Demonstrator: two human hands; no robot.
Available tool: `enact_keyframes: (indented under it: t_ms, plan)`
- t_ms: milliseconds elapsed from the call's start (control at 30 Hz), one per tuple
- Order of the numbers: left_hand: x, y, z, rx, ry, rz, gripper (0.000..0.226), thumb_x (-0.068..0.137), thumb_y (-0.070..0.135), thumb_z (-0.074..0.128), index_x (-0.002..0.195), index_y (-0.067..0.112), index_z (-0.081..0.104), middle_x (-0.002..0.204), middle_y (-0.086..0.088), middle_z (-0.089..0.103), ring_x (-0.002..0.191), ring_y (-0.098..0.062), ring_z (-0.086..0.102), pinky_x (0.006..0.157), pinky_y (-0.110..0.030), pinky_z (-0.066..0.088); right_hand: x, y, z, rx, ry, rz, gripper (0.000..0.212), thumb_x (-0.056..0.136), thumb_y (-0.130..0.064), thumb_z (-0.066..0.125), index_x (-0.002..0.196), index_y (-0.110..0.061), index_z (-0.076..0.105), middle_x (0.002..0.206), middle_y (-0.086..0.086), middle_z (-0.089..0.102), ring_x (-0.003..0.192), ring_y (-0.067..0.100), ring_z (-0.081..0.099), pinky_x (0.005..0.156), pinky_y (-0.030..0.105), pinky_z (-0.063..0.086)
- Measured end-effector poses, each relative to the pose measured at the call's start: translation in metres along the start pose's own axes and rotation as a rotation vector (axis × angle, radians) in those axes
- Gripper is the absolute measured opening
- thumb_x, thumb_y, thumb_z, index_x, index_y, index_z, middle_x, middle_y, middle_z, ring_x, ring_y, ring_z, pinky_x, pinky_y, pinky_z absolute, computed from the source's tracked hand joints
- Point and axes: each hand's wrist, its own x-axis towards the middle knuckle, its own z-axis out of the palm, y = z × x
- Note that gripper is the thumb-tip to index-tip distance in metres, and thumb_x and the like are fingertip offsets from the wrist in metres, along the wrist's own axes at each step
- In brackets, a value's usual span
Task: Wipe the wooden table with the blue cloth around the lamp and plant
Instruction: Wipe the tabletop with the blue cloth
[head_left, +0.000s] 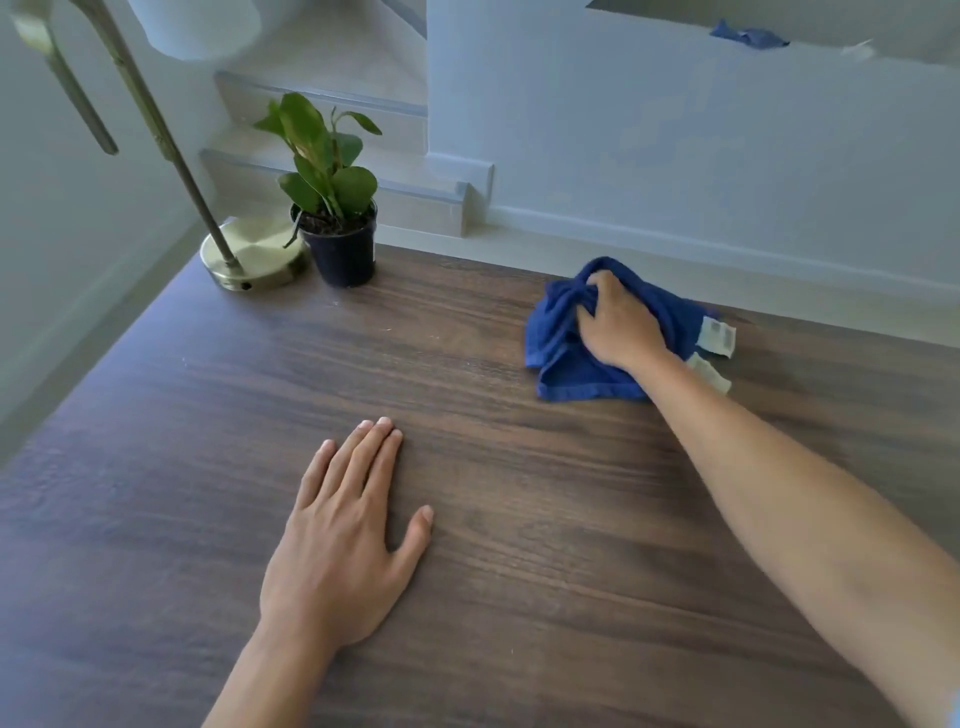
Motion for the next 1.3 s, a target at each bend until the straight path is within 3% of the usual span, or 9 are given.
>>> enact_keyframes:
  t_ms: [167, 267, 367, 500, 733, 867, 967, 1167, 1300]
  plan:
    - [-0.003, 0.0, -0.001, 0.008, -0.004, 0.003, 0.073, 0.09, 0.057, 0.034, 0.148, 0.014, 0.035, 0.158, 0.001, 0.029, 0.148, -0.01, 0.014, 0.121, -0.038, 0.013, -0.003, -0.102, 0.049, 0.05, -0.122, -0.283, 0.027, 0.091, -0.03, 0.049, 0.113, -0.015, 0.052, 0.114, 0.013, 0.066, 0.103, 0.033, 0.062, 0.08, 0.038, 0.046]
    - [-0.004, 0.0, -0.001, -0.022, 0.019, -0.041, 0.071, 0.089, 0.055, 0.038, 0.145, 0.011, 0.038, 0.156, -0.003, 0.032, 0.147, -0.015, 0.019, 0.12, -0.035, 0.013, -0.065, -0.088, 0.039, 0.125, -0.228, -0.464, 0.023, 0.084, -0.033, 0.057, 0.1, -0.017, 0.054, 0.101, 0.001, 0.063, 0.094, 0.022, 0.059, 0.078, 0.038, 0.046]
    - [-0.003, 0.0, 0.0, -0.051, 0.048, -0.069, 0.068, 0.088, 0.052, 0.041, 0.14, 0.009, 0.044, 0.152, -0.007, 0.036, 0.146, -0.02, 0.023, 0.118, -0.037, 0.018, -0.048, -0.047, 0.026, 0.095, -0.087, -0.357, 0.023, 0.079, -0.038, 0.053, 0.086, -0.017, 0.053, 0.103, 0.003, 0.058, 0.096, 0.025, 0.057, 0.078, 0.036, 0.043]
    - [-0.002, -0.001, 0.001, -0.024, 0.045, -0.062, 0.068, 0.088, 0.052, 0.04, 0.14, 0.009, 0.044, 0.152, -0.008, 0.037, 0.146, -0.02, 0.023, 0.118, -0.038, 0.019, 0.027, -0.073, 0.035, 0.047, -0.018, -0.099, 0.032, 0.092, -0.034, 0.047, 0.114, -0.013, 0.053, 0.13, 0.008, 0.051, 0.11, 0.034, 0.058, 0.08, 0.037, 0.041]
    - [-0.005, 0.001, 0.0, -0.056, 0.066, -0.081, 0.064, 0.088, 0.05, 0.042, 0.137, 0.009, 0.047, 0.149, -0.007, 0.04, 0.144, -0.02, 0.027, 0.117, -0.038, 0.021, -0.044, -0.103, 0.049, 0.101, -0.247, -0.517, 0.034, 0.088, -0.03, 0.056, 0.119, -0.019, 0.052, 0.118, 0.002, 0.064, 0.108, 0.022, 0.059, 0.088, 0.036, 0.045]
    - [-0.003, -0.002, 0.001, -0.073, 0.093, -0.098, 0.059, 0.087, 0.045, 0.045, 0.132, 0.008, 0.049, 0.143, -0.007, 0.043, 0.14, -0.023, 0.032, 0.114, -0.043, 0.029, -0.003, -0.083, 0.043, 0.008, -0.129, -0.328, 0.03, 0.093, -0.036, 0.043, 0.119, -0.024, 0.051, 0.12, 0.001, 0.062, 0.109, 0.023, 0.058, 0.087, 0.035, 0.044]
    - [-0.003, -0.003, 0.004, -0.091, 0.091, -0.091, 0.057, 0.09, 0.047, 0.042, 0.133, 0.01, 0.047, 0.143, -0.006, 0.041, 0.141, -0.023, 0.03, 0.114, -0.043, 0.028, 0.019, -0.114, 0.069, -0.078, -0.025, -0.252, 0.054, 0.093, -0.041, 0.034, 0.14, -0.016, 0.041, 0.146, 0.009, 0.045, 0.135, 0.026, 0.04, 0.113, 0.039, 0.029]
    - [-0.006, 0.004, -0.003, -0.188, 0.22, -0.149, 0.036, 0.092, 0.04, 0.039, 0.111, 0.011, 0.046, 0.113, -0.004, 0.044, 0.106, -0.026, 0.045, 0.094, -0.041, 0.038, -0.118, -0.087, 0.048, -0.049, -0.148, -0.505, 0.065, 0.091, -0.052, 0.045, 0.15, -0.027, 0.033, 0.159, -0.002, 0.027, 0.147, 0.016, 0.021, 0.119, 0.031, 0.014]
    - [-0.004, 0.003, -0.002, -0.143, 0.214, -0.119, 0.019, 0.09, 0.036, 0.04, 0.089, 0.017, 0.038, 0.095, -0.002, 0.039, 0.089, -0.025, 0.041, 0.082, -0.04, 0.038, -0.18, -0.002, 0.0, -0.084, -0.241, -0.405, 0.066, 0.086, -0.056, 0.034, 0.149, -0.038, 0.028, 0.159, -0.008, 0.024, 0.147, 0.012, 0.019, 0.119, 0.029, 0.013]
